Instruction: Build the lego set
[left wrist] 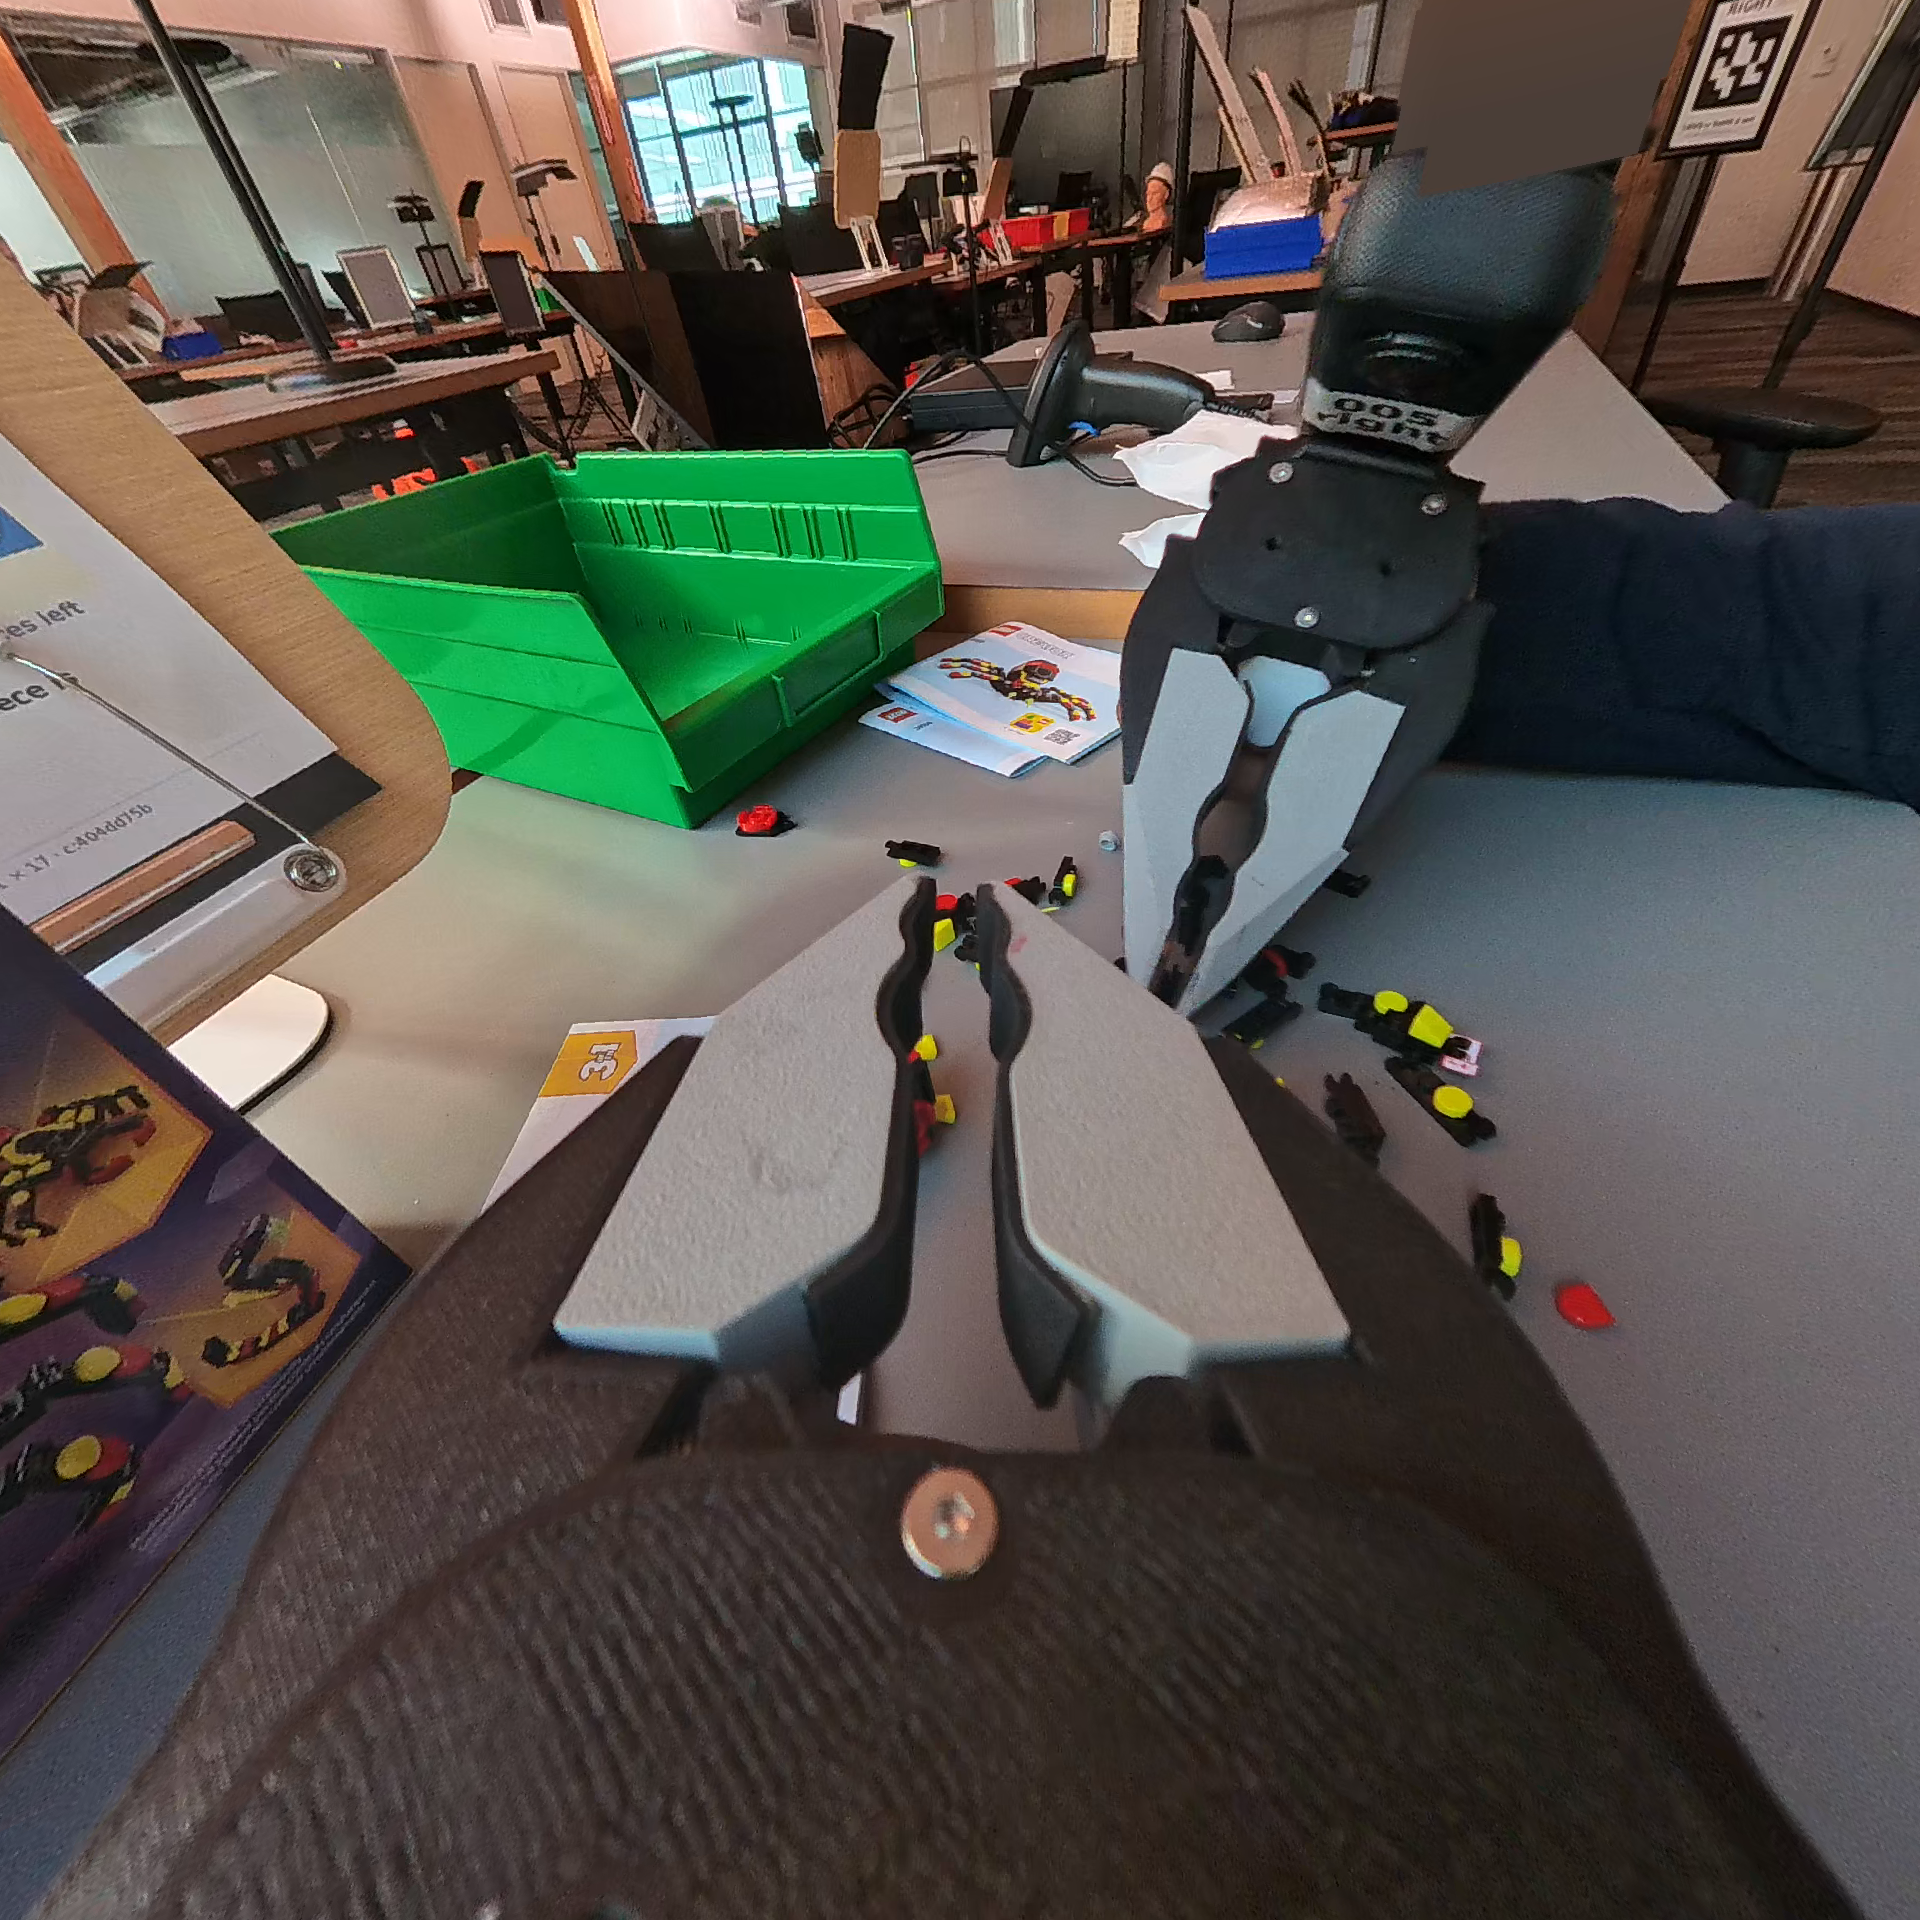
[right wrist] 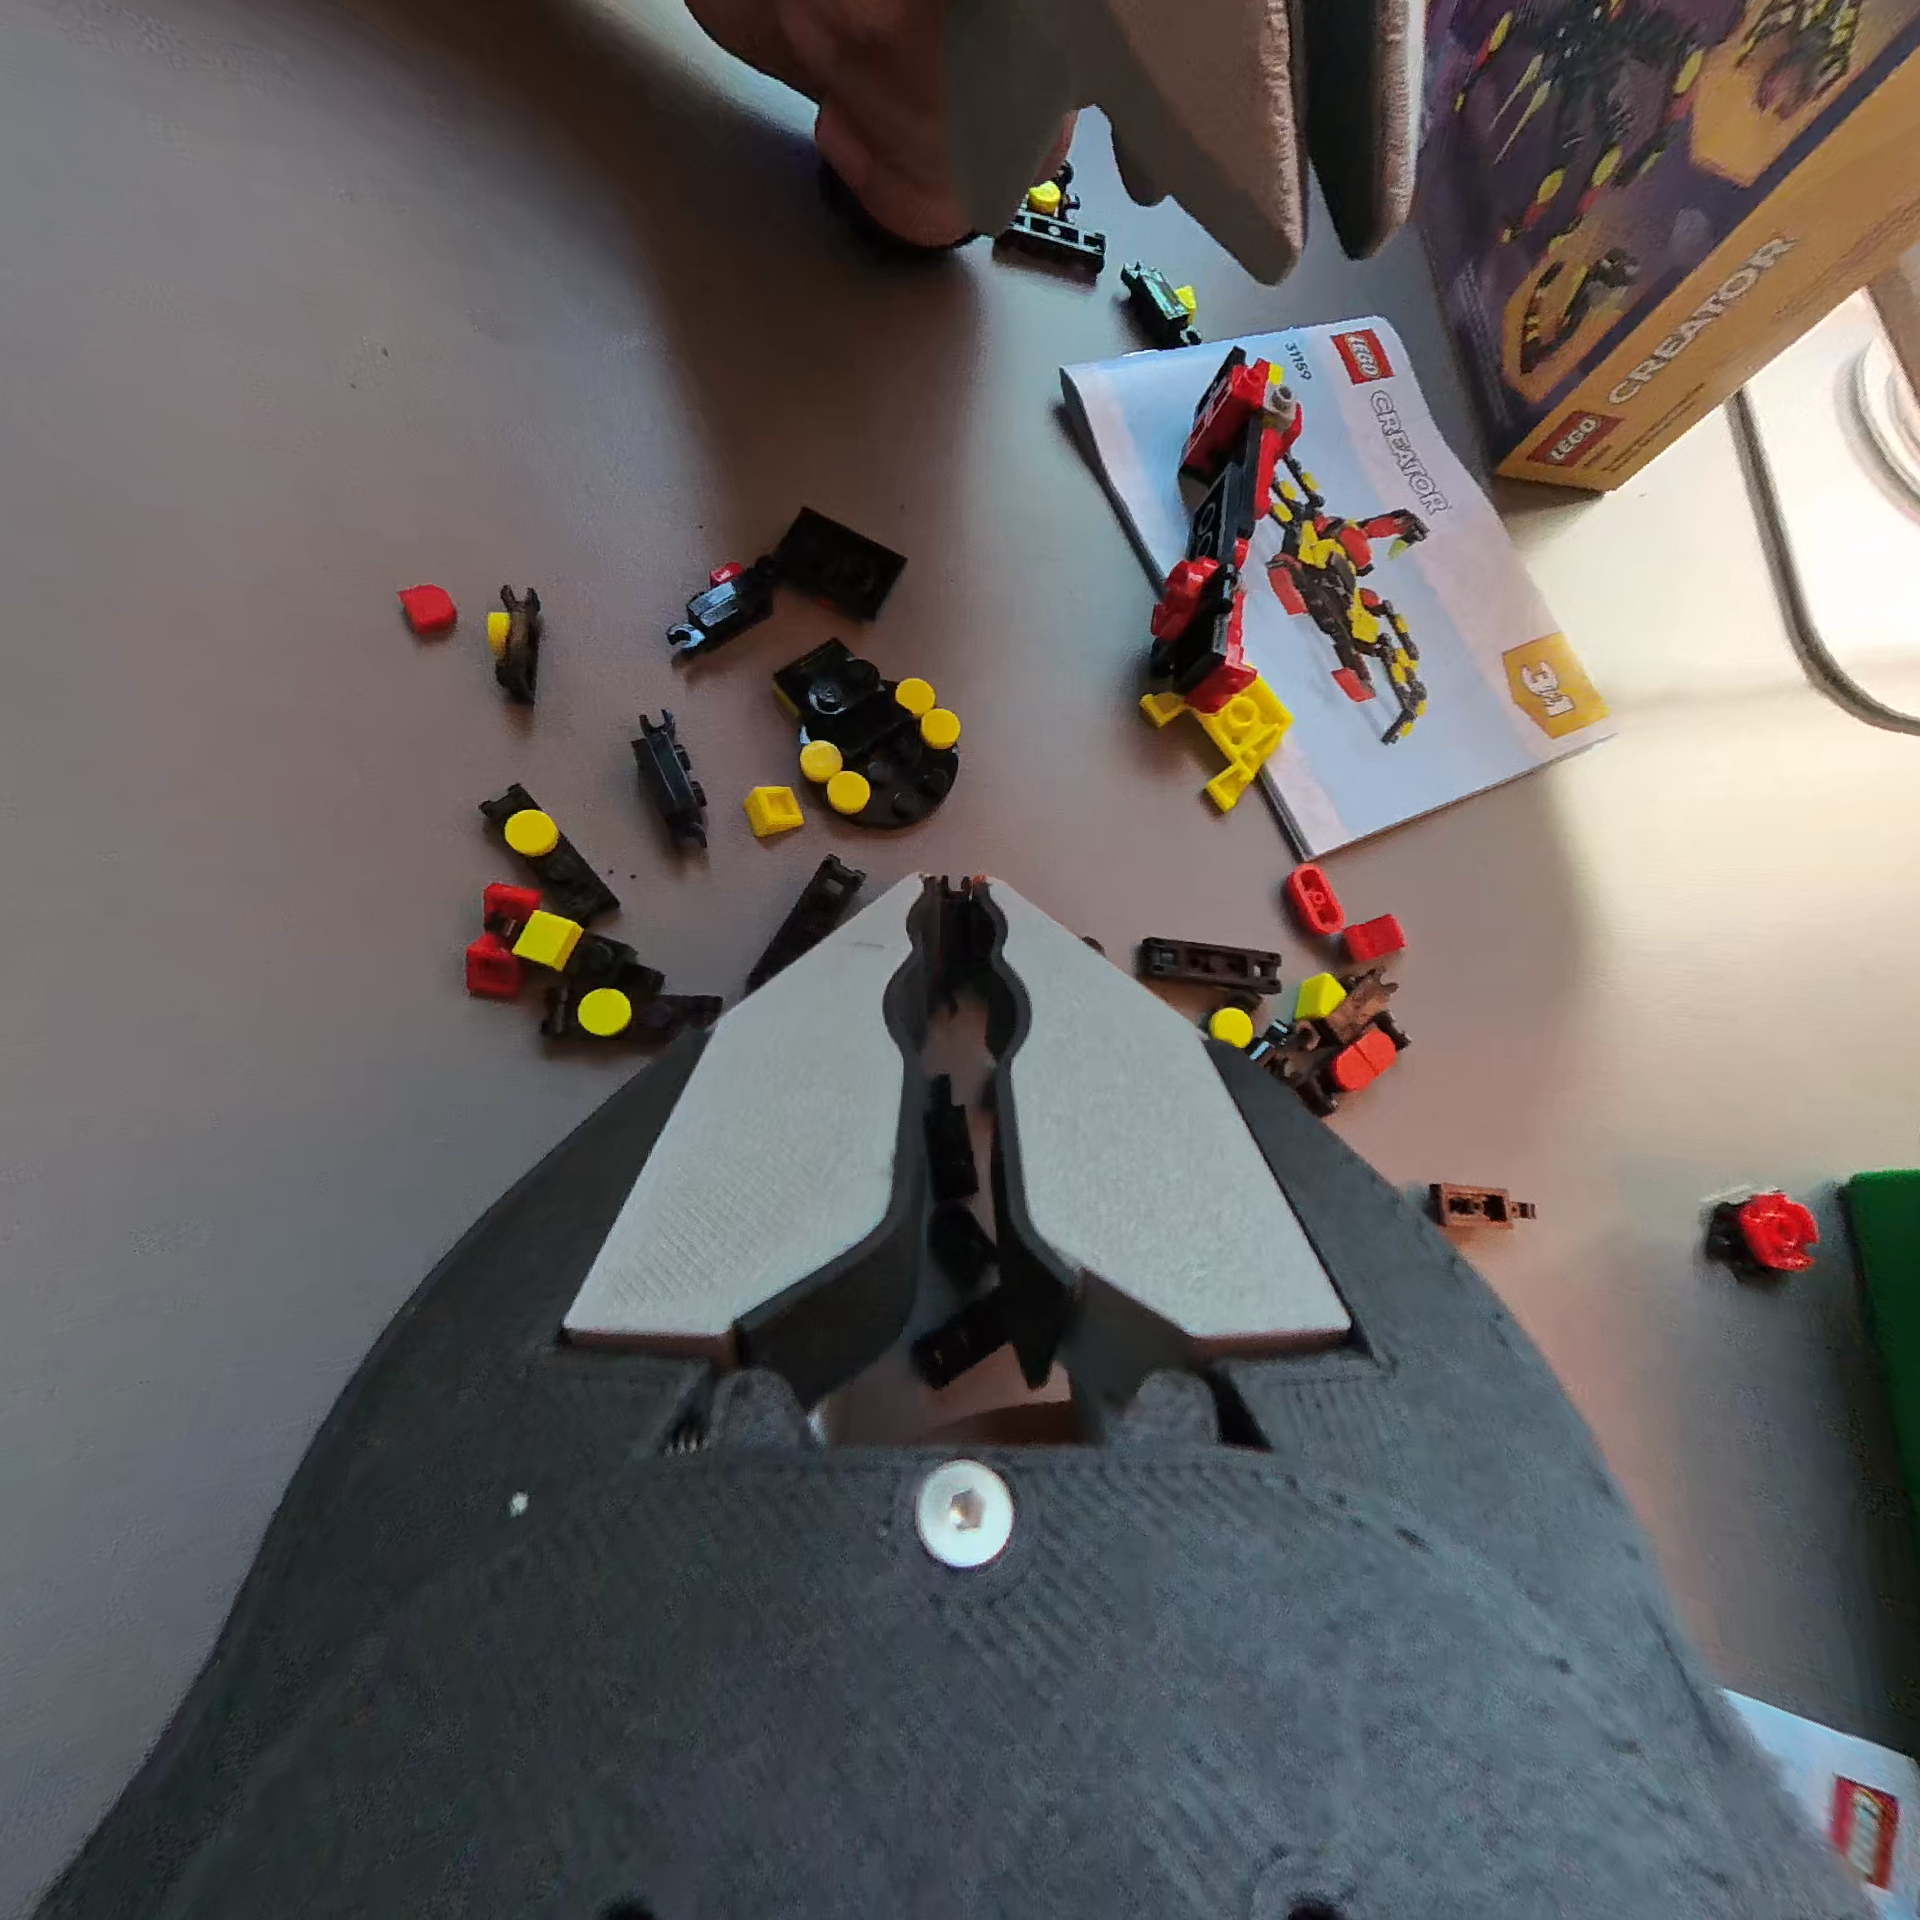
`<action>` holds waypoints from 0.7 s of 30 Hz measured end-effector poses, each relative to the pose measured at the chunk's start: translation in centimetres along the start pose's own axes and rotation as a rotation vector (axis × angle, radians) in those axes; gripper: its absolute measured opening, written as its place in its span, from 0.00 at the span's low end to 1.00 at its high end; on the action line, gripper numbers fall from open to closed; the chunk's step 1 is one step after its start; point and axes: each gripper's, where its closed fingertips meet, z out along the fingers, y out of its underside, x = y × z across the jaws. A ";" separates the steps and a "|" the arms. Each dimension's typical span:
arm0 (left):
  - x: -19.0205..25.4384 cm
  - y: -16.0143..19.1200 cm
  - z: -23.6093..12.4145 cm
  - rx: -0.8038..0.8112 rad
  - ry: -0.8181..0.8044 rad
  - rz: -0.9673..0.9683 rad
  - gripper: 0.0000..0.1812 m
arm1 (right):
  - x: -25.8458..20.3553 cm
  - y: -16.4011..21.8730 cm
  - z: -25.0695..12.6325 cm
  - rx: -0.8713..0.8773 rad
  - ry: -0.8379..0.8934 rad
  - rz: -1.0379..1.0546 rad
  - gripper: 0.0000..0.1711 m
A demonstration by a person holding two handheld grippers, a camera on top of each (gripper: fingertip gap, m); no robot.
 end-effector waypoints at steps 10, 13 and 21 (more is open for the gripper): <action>-0.4 0.3 0.2 -0.026 -0.025 -0.012 0.02 | 4.3 -4.1 -1.2 0.199 0.413 -0.218 0.01; -0.4 0.6 0.3 -0.050 -0.026 -0.026 0.03 | 4.4 -5.5 -1.4 0.222 0.529 -0.337 0.01; 0.1 1.2 0.4 -0.094 0.026 -0.076 0.04 | 3.6 -8.2 -2.3 0.262 0.703 -0.544 0.02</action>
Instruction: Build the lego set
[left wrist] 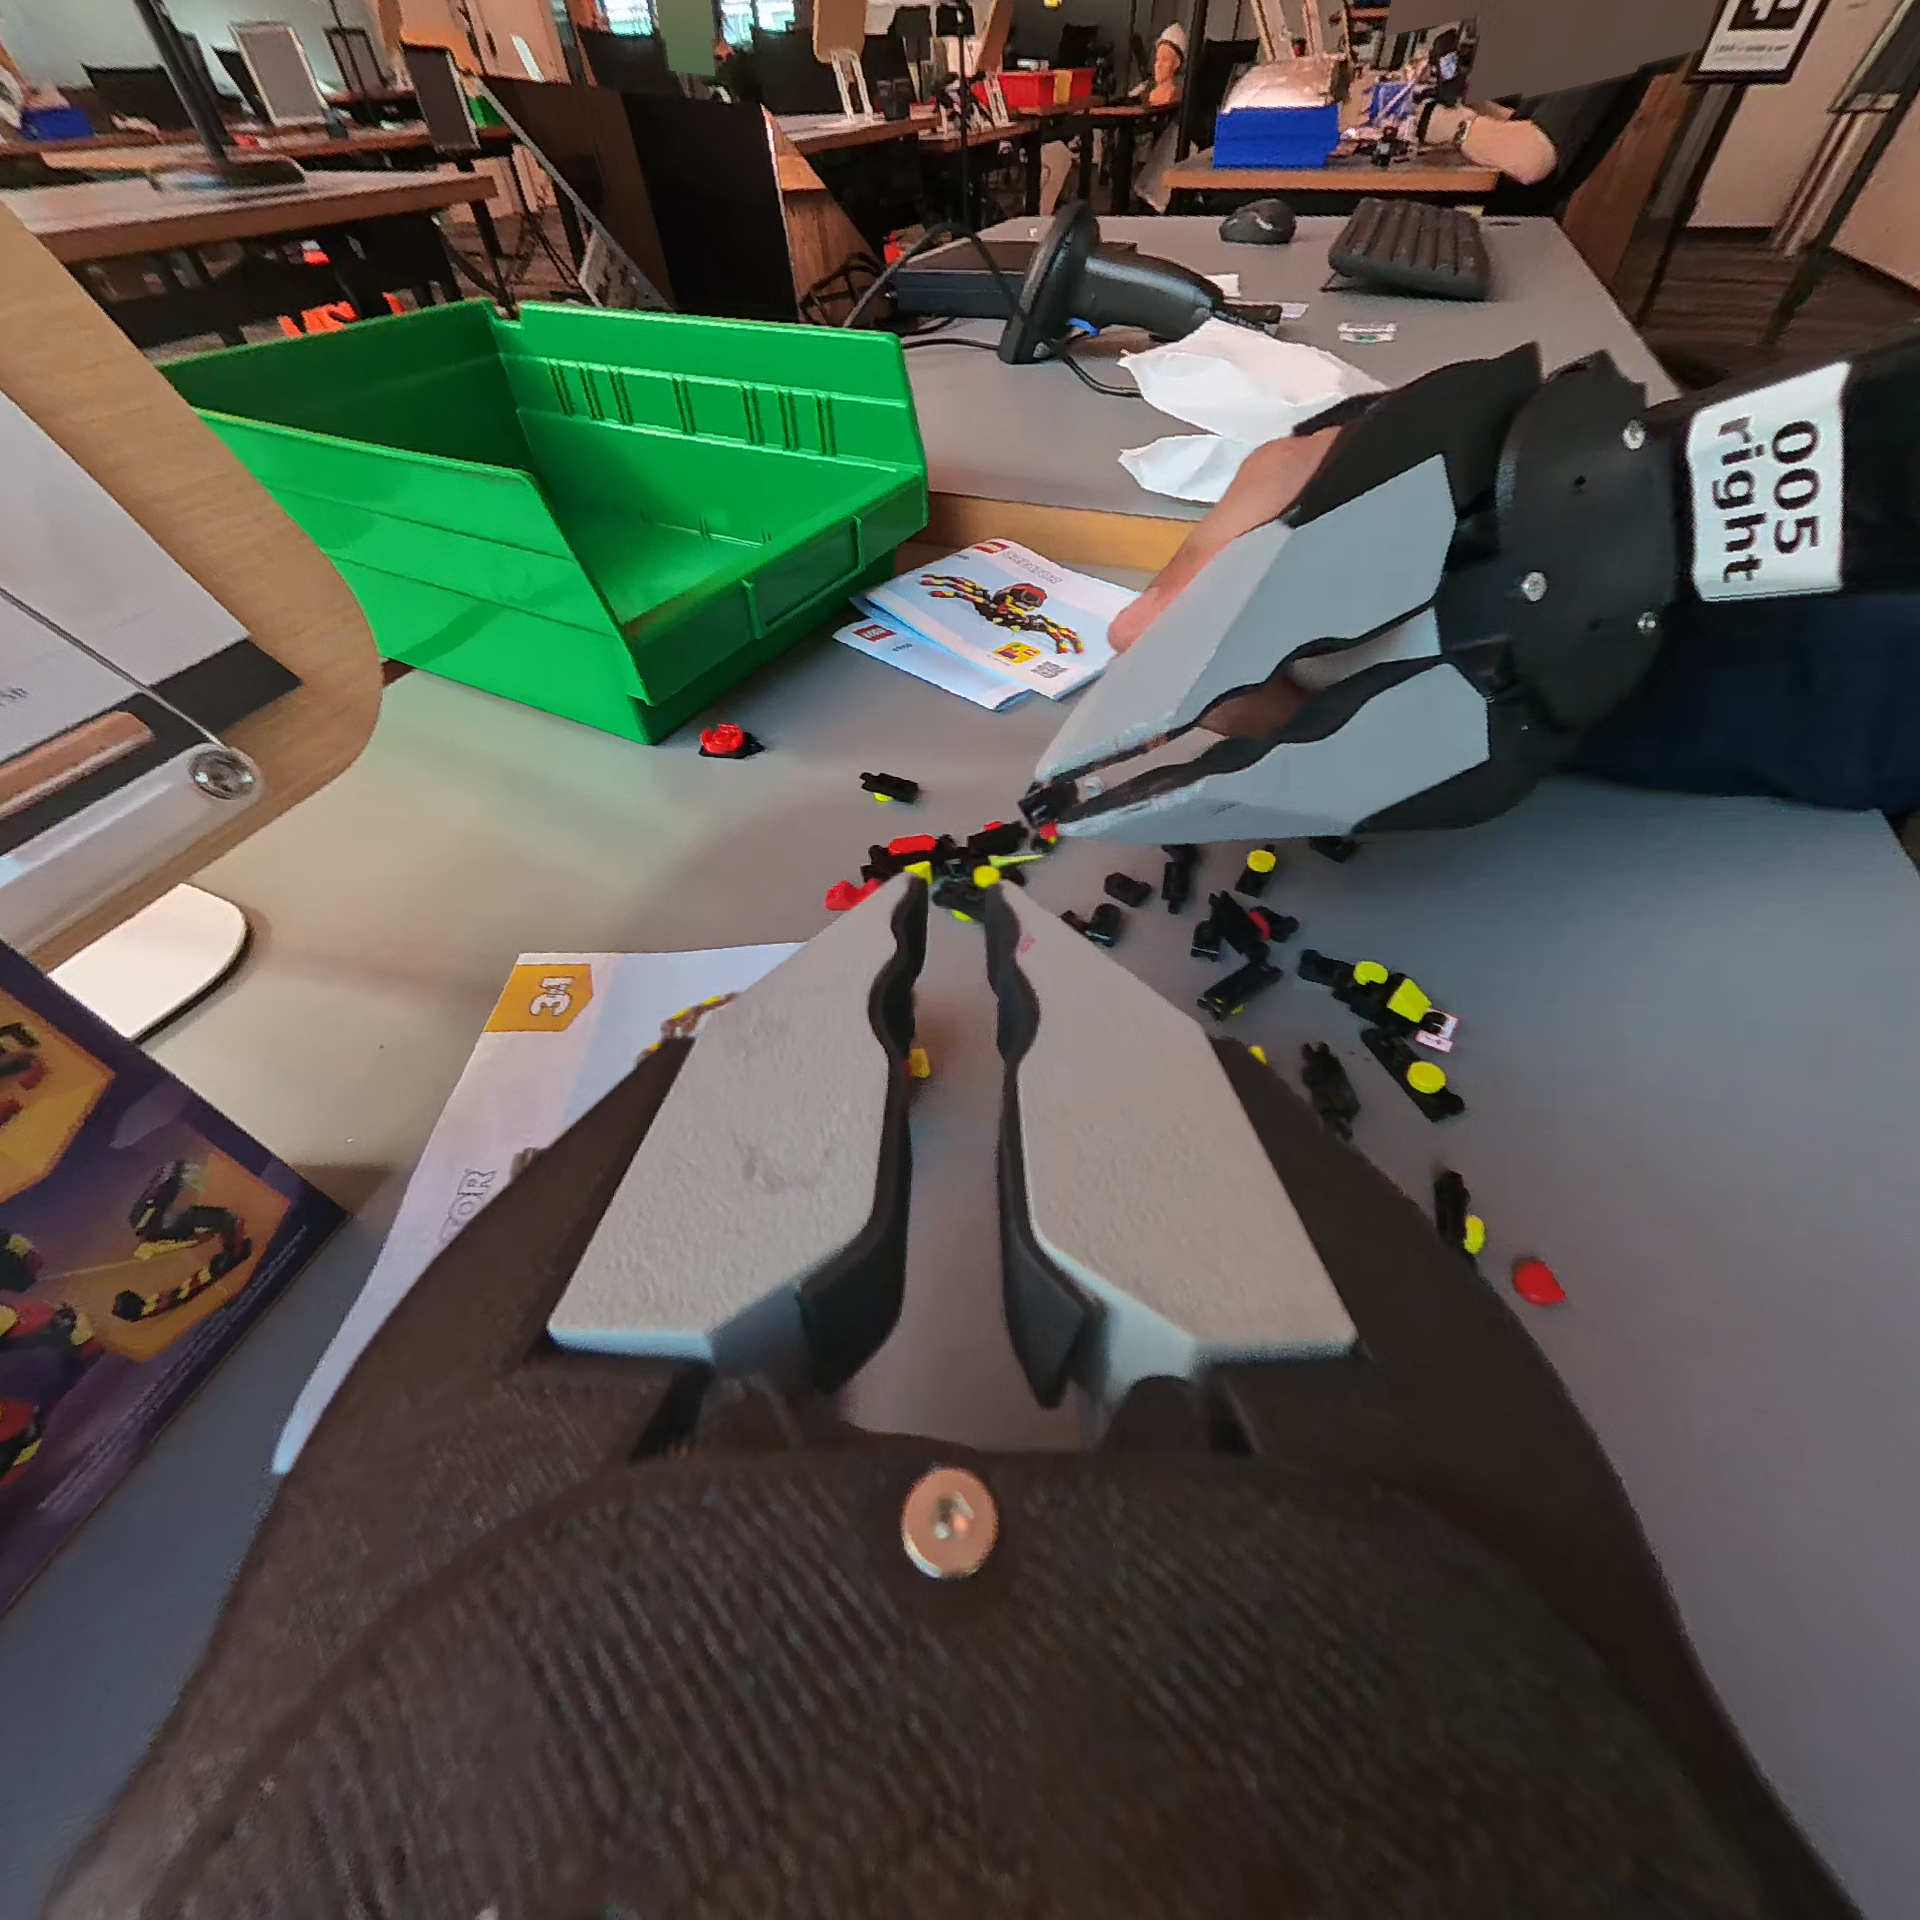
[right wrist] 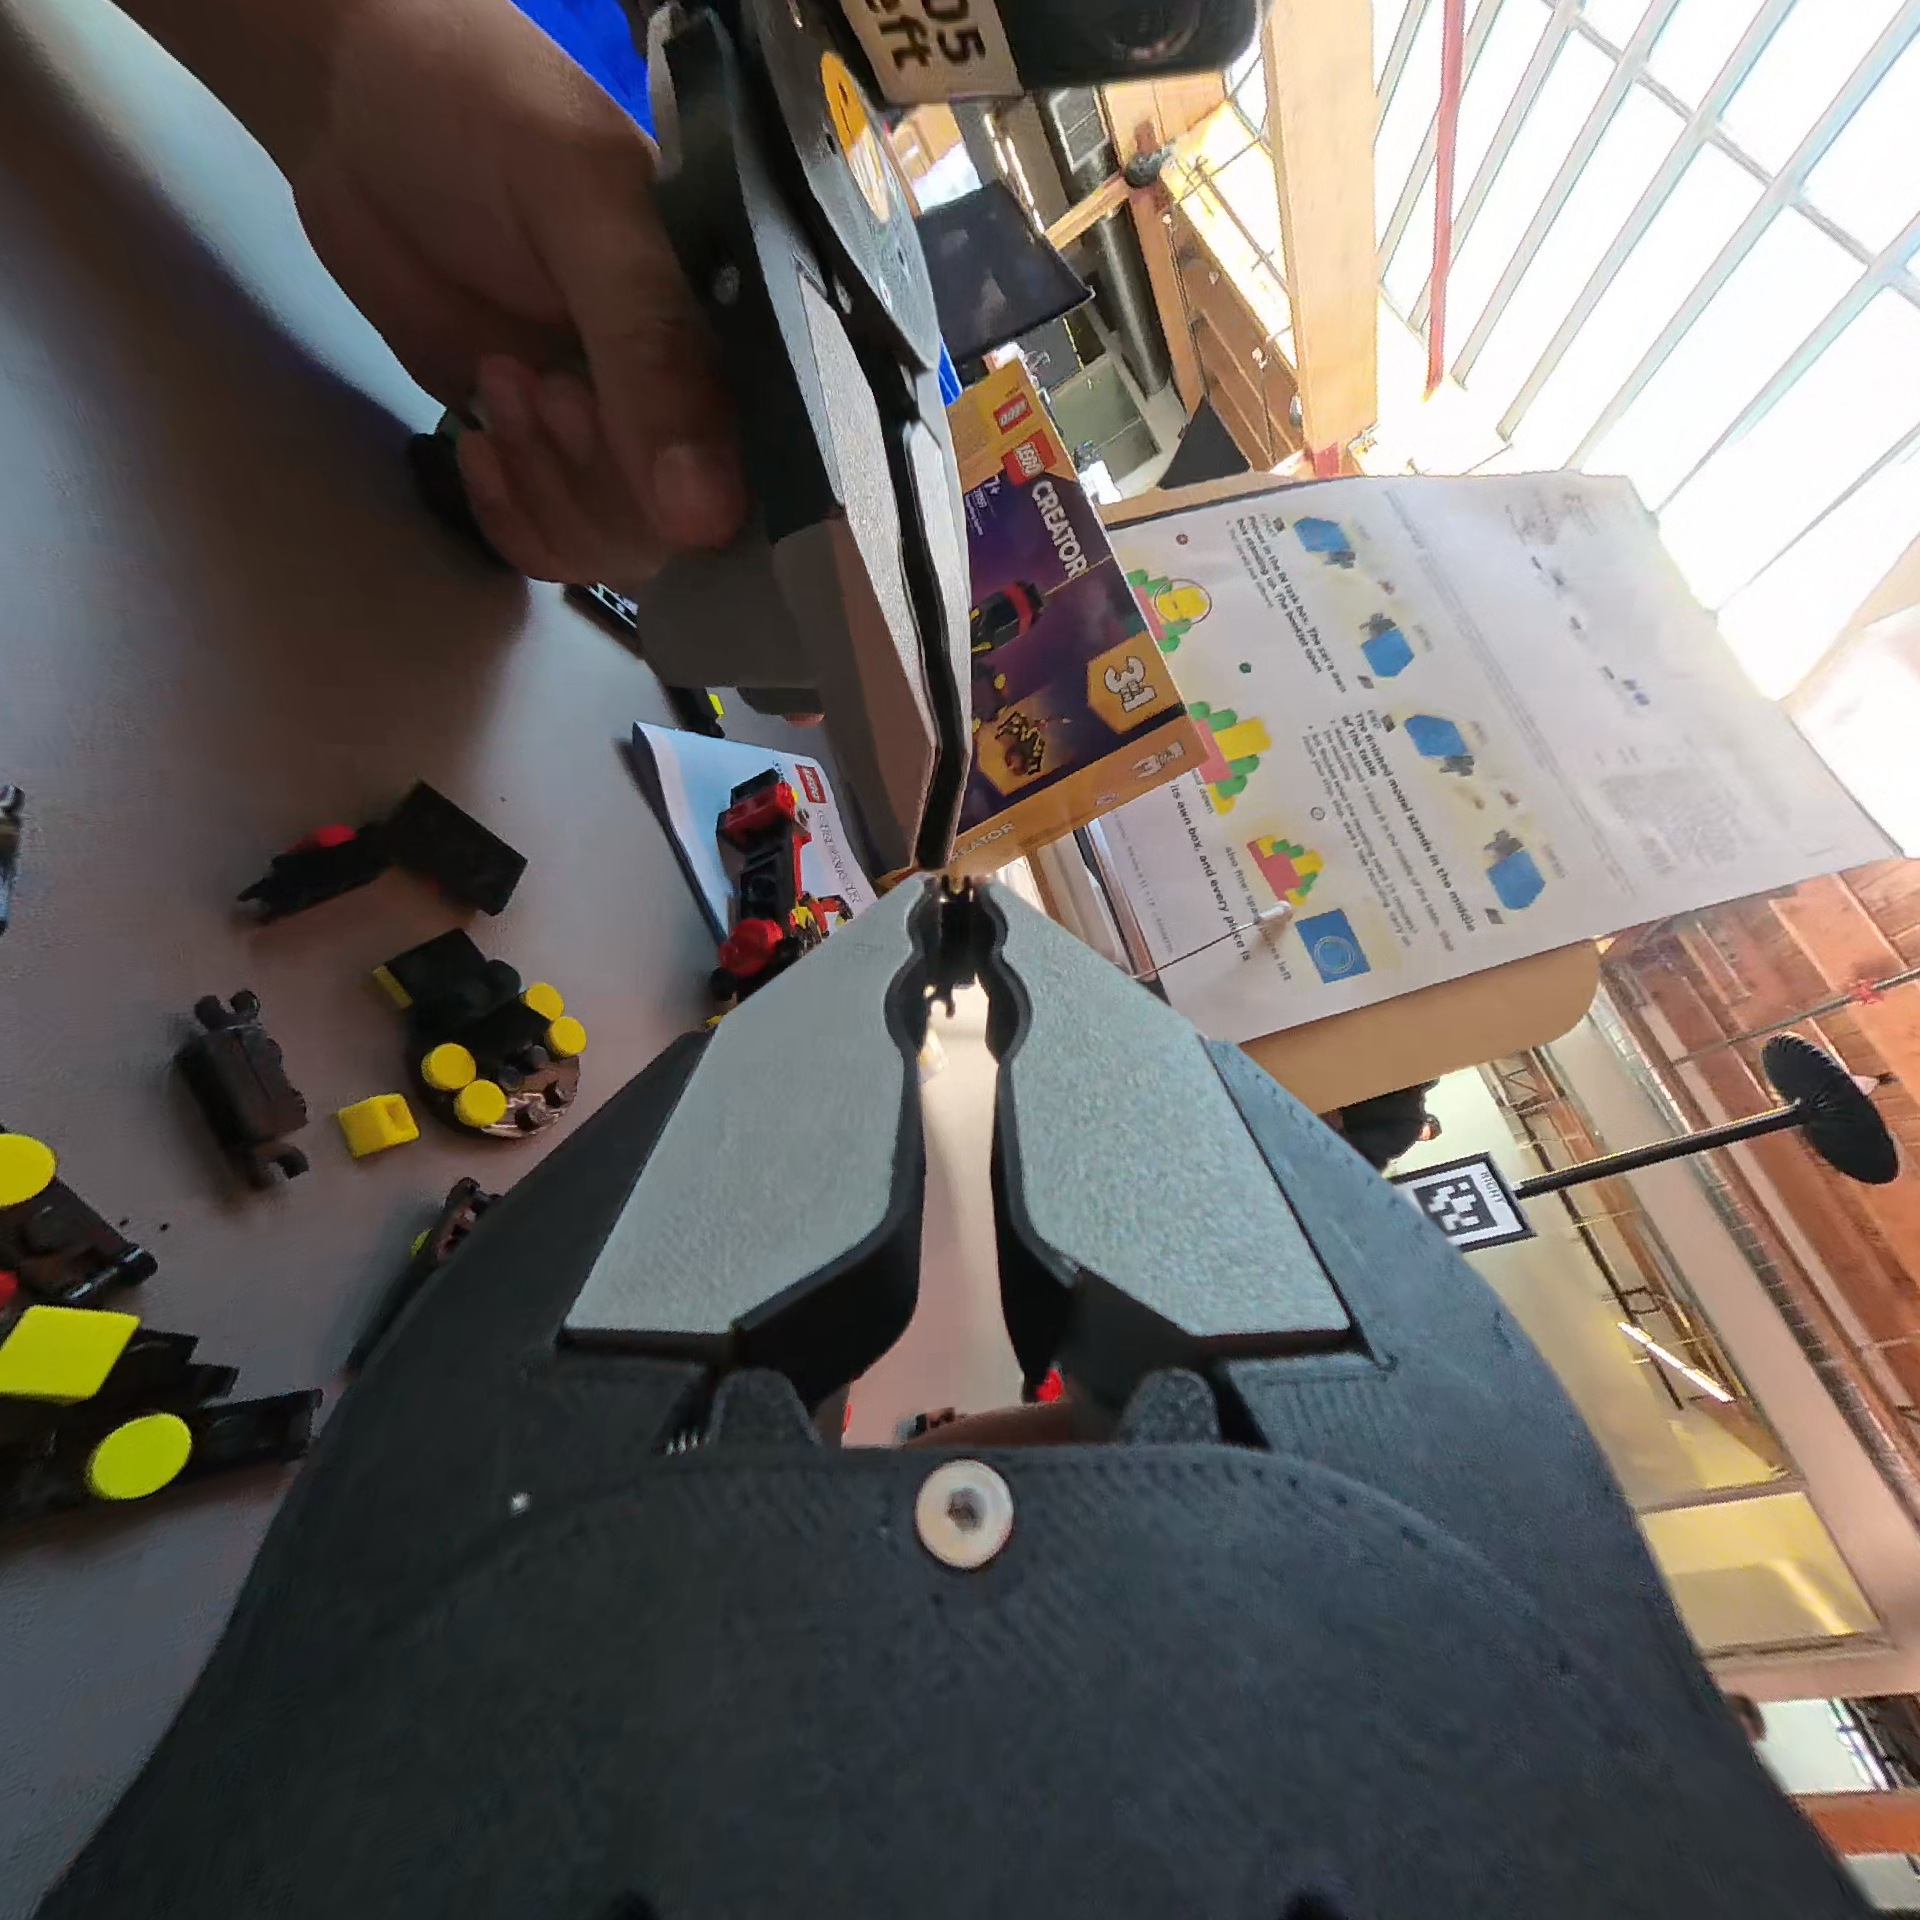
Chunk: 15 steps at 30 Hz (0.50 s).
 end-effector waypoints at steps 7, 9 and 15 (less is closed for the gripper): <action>1.7 0.1 0.1 -0.014 0.129 -0.066 0.06 | -0.7 -0.5 0.1 0.009 0.002 -0.073 0.01; 1.8 0.0 0.0 -0.006 0.155 -0.112 0.06 | -0.7 -0.7 0.1 0.014 0.018 -0.109 0.01; 1.8 -0.5 -0.4 0.036 0.266 -0.347 0.05 | -0.8 -1.0 -0.1 0.016 0.023 -0.163 0.01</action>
